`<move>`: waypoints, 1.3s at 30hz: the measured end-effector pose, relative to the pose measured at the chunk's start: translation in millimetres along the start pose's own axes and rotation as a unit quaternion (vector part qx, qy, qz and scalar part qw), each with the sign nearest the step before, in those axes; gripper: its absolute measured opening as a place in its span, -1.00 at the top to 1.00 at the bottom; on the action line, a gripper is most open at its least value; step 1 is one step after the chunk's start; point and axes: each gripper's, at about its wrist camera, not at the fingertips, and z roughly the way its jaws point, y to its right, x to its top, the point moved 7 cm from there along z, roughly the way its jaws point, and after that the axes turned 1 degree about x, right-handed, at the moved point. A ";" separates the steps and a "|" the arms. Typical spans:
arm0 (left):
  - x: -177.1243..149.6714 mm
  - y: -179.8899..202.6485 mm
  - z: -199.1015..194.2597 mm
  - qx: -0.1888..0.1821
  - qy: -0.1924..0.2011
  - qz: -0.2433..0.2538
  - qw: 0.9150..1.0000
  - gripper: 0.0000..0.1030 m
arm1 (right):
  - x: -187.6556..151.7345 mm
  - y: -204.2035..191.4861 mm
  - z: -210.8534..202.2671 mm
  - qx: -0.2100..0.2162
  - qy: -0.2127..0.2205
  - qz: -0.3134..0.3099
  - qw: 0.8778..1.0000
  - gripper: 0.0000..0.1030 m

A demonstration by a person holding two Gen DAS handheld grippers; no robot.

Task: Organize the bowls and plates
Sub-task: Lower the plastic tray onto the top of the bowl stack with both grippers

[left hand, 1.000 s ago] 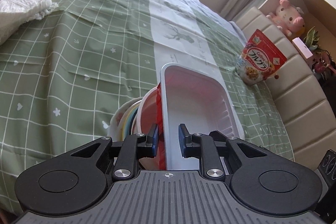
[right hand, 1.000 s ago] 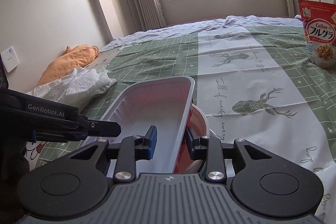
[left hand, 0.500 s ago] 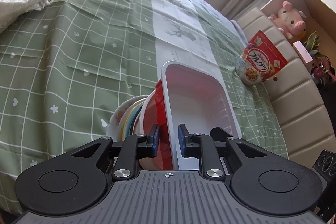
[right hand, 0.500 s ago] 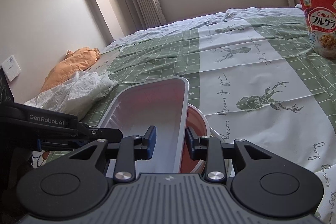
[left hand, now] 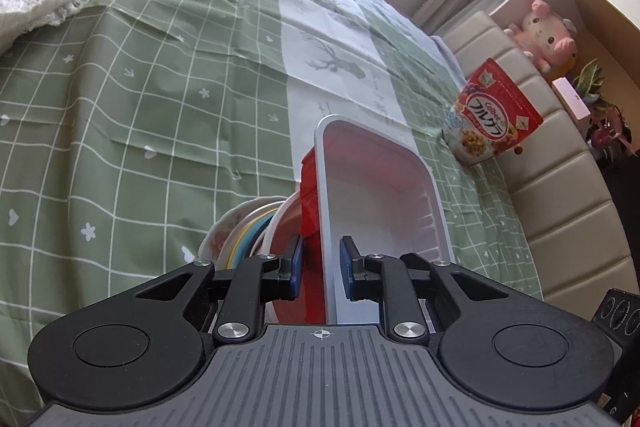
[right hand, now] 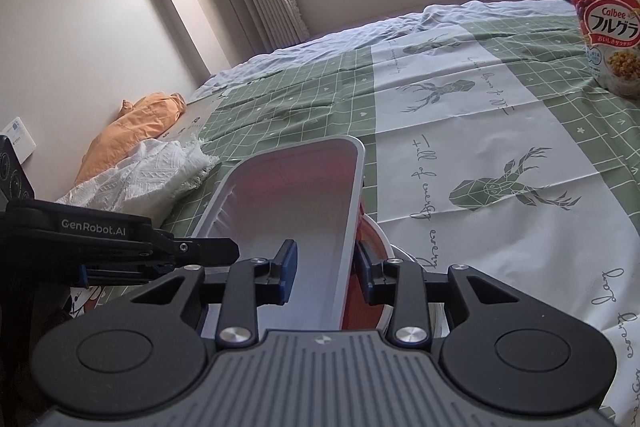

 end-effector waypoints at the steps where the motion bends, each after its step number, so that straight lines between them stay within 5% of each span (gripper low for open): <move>1: -1.5 -0.6 0.4 0.000 -0.004 -0.001 1.000 0.60 | -1.7 -0.6 0.1 0.001 -0.003 0.000 1.000 0.37; 39: 8.5 1.9 -11.0 -0.028 -0.005 -0.029 0.999 0.59 | 10.8 6.1 -5.1 -0.002 0.015 0.000 1.000 0.36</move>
